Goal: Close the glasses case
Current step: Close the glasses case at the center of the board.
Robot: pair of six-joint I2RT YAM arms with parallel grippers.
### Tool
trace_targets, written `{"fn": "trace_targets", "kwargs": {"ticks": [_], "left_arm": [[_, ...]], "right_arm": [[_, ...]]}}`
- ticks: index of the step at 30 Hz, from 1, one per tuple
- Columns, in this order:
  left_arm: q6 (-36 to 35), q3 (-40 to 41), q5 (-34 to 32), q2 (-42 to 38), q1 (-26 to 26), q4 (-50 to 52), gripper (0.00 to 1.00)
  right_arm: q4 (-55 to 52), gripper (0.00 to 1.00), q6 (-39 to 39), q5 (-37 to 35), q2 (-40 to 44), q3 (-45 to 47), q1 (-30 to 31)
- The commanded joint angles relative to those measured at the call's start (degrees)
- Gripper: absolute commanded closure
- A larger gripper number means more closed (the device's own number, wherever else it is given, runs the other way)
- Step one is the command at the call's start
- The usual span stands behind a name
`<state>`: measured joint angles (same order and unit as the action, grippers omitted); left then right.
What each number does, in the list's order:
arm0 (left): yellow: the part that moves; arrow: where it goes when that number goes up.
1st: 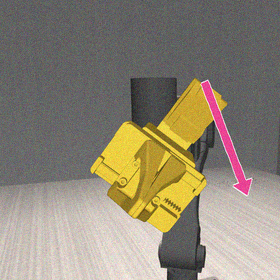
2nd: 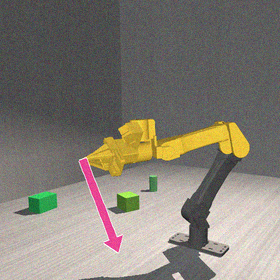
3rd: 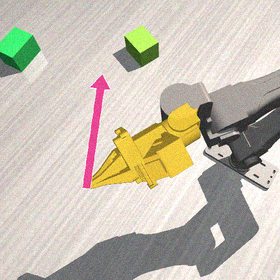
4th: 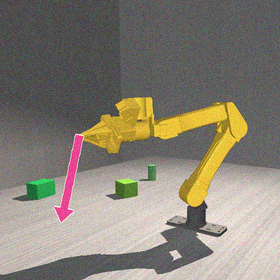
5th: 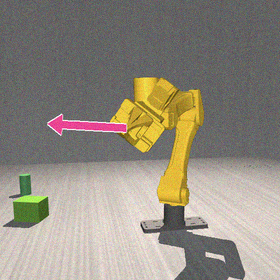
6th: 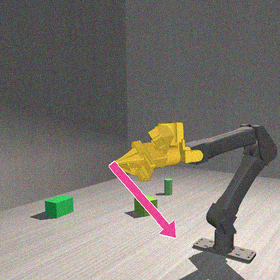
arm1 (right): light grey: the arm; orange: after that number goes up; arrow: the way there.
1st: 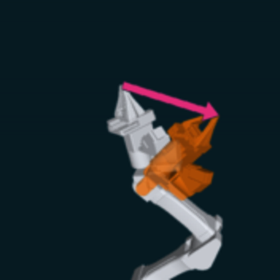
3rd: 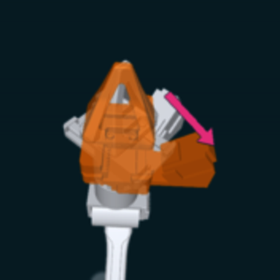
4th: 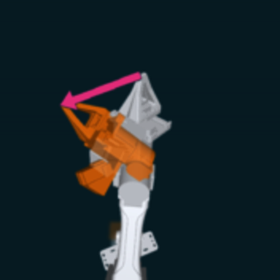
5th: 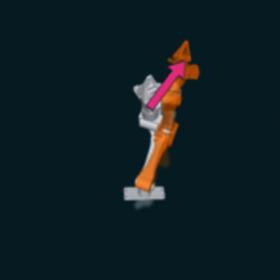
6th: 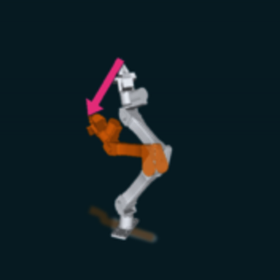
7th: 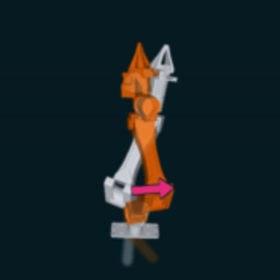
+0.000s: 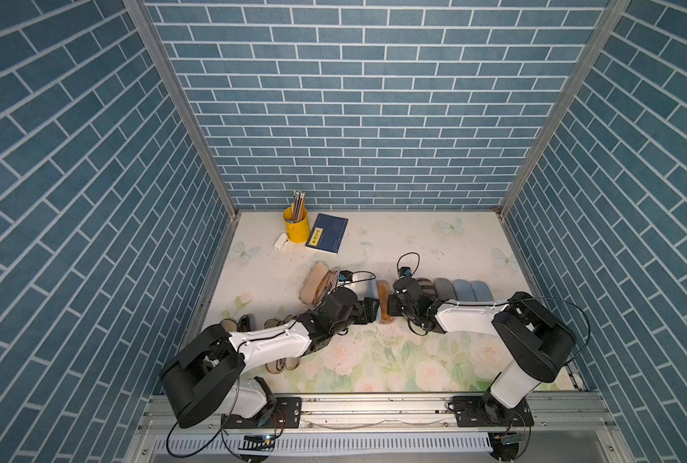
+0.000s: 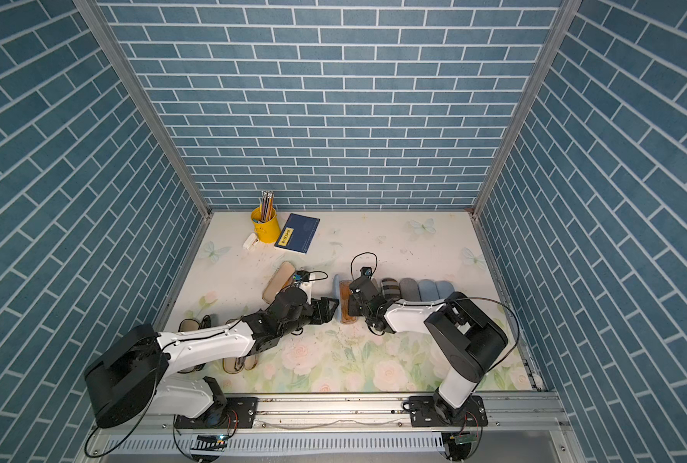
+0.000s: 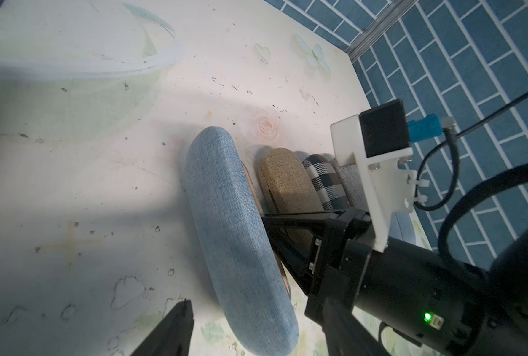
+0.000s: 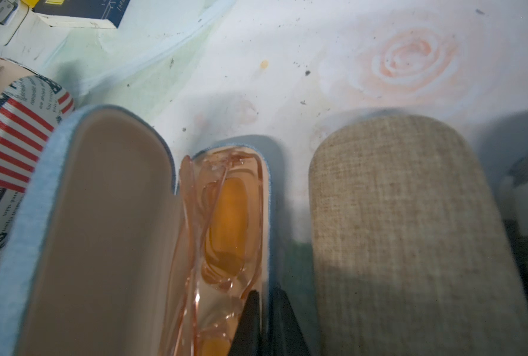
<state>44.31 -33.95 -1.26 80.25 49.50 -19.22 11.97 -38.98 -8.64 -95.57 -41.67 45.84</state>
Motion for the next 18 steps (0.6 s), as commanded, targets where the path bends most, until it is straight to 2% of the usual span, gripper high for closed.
{"fn": "trace_targets", "kwargs": {"ticks": [1,8,18], "left_arm": [[-0.27,-2.02,0.63,2.09,0.25,-1.07,0.31],[-0.04,-3.80,-0.23,5.23,0.25,-0.20,0.43],[0.51,-3.47,-1.61,4.19,0.29,-0.54,0.43]], "right_arm": [[0.38,0.87,0.05,-1.41,2.00,0.78,-0.31],[0.90,0.85,-0.04,-1.19,2.44,1.31,-0.49],[1.83,0.85,-0.03,-0.82,3.91,2.64,-0.58]]}}
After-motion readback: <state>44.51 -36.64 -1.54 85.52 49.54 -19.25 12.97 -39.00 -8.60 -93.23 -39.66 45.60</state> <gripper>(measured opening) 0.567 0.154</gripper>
